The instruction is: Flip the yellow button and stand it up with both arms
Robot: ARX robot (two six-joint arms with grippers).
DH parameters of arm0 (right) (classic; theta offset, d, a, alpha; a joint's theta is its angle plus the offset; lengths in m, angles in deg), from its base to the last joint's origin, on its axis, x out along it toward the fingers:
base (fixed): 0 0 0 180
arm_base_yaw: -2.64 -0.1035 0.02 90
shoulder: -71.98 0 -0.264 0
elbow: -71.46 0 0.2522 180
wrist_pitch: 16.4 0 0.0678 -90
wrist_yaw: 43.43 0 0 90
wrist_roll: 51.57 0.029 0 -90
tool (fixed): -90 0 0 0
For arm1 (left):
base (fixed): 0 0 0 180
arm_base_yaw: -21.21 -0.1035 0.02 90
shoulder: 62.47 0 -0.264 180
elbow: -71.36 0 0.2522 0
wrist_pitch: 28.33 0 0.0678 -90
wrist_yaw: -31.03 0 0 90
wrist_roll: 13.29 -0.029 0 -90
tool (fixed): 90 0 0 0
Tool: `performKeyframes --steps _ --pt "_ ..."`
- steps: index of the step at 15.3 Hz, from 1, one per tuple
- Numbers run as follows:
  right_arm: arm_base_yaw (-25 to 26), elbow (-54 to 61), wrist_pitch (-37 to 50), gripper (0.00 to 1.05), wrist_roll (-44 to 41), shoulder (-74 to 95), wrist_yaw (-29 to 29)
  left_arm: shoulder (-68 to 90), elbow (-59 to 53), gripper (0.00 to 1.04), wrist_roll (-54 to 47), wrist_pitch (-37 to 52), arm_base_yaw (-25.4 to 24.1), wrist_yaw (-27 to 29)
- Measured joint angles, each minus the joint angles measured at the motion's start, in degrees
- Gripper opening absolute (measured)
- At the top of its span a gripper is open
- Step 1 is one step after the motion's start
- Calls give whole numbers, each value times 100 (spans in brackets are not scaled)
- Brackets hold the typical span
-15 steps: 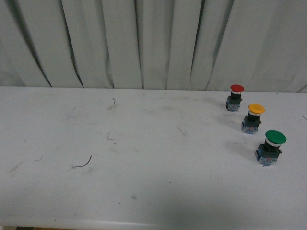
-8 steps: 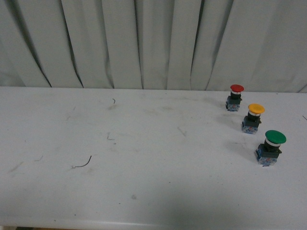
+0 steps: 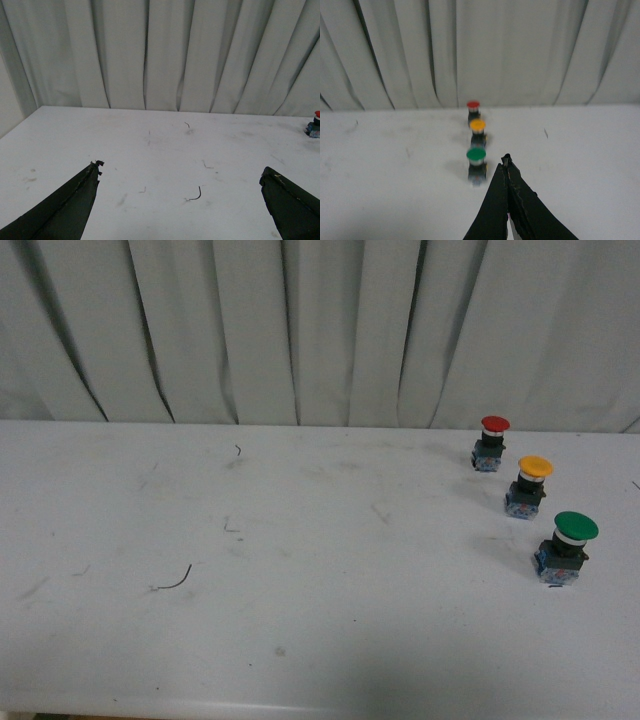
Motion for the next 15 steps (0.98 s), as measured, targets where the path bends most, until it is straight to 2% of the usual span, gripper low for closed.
performKeyframes --steps 8,10,13,15 --pt "0 0 31 2 -2 -151 0 0 0 98 0 2 0 -7" --pt "0 0 33 22 -4 -151 0 0 0 98 0 2 0 -7" --pt "2 0 33 64 -4 -151 -2 0 0 98 0 2 0 -7" --pt "0 0 33 86 -2 -151 0 0 0 98 0 2 0 -7"
